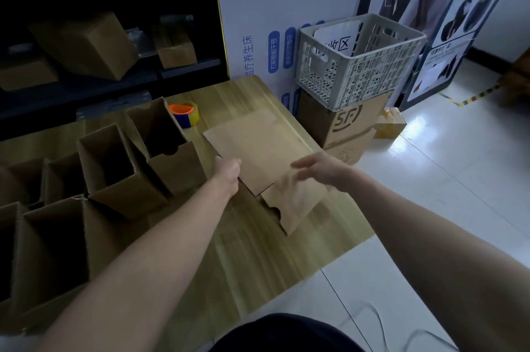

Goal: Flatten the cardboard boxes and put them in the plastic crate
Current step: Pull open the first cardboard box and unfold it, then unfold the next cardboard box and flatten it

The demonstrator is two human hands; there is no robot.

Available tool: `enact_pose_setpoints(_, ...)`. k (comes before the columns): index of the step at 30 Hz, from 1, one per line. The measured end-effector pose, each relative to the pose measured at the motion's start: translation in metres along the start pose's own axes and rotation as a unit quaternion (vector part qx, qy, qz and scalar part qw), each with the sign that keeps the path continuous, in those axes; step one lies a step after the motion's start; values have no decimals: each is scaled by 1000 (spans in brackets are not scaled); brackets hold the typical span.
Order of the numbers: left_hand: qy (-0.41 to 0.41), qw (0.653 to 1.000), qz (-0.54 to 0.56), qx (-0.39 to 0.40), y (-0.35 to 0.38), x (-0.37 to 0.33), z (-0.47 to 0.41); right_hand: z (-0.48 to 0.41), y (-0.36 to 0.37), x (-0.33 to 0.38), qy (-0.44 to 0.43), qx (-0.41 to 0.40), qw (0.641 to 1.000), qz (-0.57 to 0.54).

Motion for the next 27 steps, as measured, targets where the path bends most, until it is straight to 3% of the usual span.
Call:
enact_pose_setpoints(3, 6, 999, -41, 11, 0, 8, -5, -5, -9, -18, 57, -112, 992, 25)
enact_pose_setpoints(10, 30, 995, -99, -1, -3, 20, -11, -13, -18, -59, 178, -86, 980, 14)
enact_pose_setpoints(13, 11, 984, -178, 13, -2, 35, -9, -22, -19, -64, 177, -110, 978, -4)
enact_pose_setpoints(16, 17, 941, -337, 6, -3, 56, -7, -36, -12, -64, 164, -122, 978, 43)
enact_pose_setpoints(22, -1, 867, -495, 46, -1, 100, -12, -64, 10, -83, 134, -115, 974, 142)
enact_pose_setpoints(27, 28, 803, -588, 100, 6, 115, -17, -85, 40, -93, 50, 2, 958, 282)
Point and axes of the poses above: each hand's wrist, its own z-axis away from the middle knuckle, its own y-axis out of the palm, x = y × z, the point moved 4 cm from there along -z, towards the middle knuckle, and after that the axes turned 8 degrees about z, right-handed, at the moved point
